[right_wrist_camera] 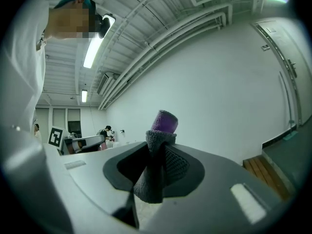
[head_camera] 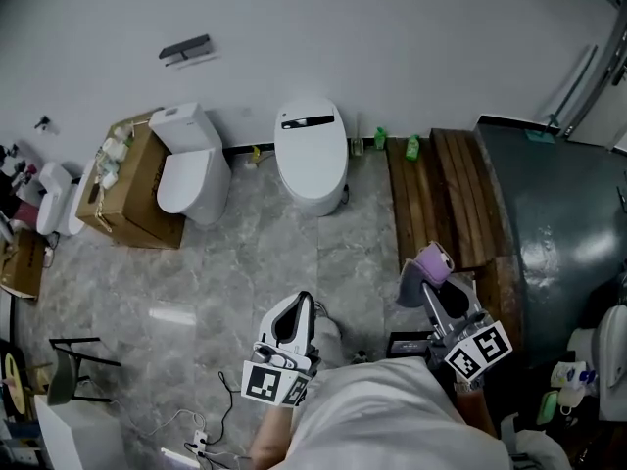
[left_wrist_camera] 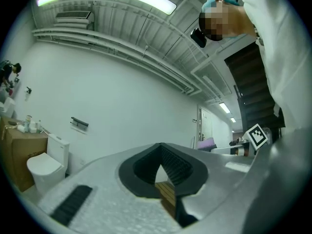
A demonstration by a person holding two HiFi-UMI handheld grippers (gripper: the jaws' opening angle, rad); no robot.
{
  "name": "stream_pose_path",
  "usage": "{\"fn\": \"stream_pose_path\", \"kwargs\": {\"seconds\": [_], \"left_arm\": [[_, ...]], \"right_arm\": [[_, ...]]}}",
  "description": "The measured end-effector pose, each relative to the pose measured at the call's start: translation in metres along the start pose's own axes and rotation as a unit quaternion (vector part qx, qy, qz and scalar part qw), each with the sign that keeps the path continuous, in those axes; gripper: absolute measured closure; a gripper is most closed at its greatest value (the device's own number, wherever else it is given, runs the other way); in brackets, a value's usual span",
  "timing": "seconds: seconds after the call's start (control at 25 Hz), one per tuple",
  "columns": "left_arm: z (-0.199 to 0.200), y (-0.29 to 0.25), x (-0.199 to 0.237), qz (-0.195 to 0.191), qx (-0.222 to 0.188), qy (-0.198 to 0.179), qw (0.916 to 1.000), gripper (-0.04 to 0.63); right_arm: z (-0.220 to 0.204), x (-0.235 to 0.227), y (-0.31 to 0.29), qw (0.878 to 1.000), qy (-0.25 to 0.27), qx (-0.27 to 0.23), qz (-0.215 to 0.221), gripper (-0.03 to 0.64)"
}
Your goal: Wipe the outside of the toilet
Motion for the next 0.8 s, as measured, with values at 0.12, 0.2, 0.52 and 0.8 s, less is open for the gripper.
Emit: {"fn": "stream_pose_path", "kwargs": {"seconds": [0.12, 0.2, 0.52, 0.8], "left_arm": [[-0.001, -0.026, 0.026, 0.003, -0.006, 0.003, 1.0000, 0.592], [-0.004, -0.050, 0.047, -0.001, -0.001, 0.004, 1.0000, 0.592], [0.008, -0.159, 0.131, -0.059, -0.004, 0.011, 0.9982, 0.592], [0.027, -0.225, 0.214, -0.057, -0.009, 0.007, 0.9983, 0.592]], "right_arm": [[0.002, -0.014, -0.027, 1.000, -0.006, -0.001, -0.010, 0.523], [0.004, -0.025, -0.049, 1.000, -0.011, 0.001, -0.018, 0.523], [0.034, -0.066, -0.170, 0.999, -0.007, 0.015, -0.039, 0.523], [0.058, -0.097, -0.258, 0.997, 0.012, 0.015, -0.070, 0.522]]}}
Point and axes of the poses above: the fingertips, and each gripper's own axes: y backward along the fingers, x to its left, z out of its top, the point moved 4 cm from there along y, backward along the fingers, and after that the axes turned 2 degrees about z, right-handed, at the moved point
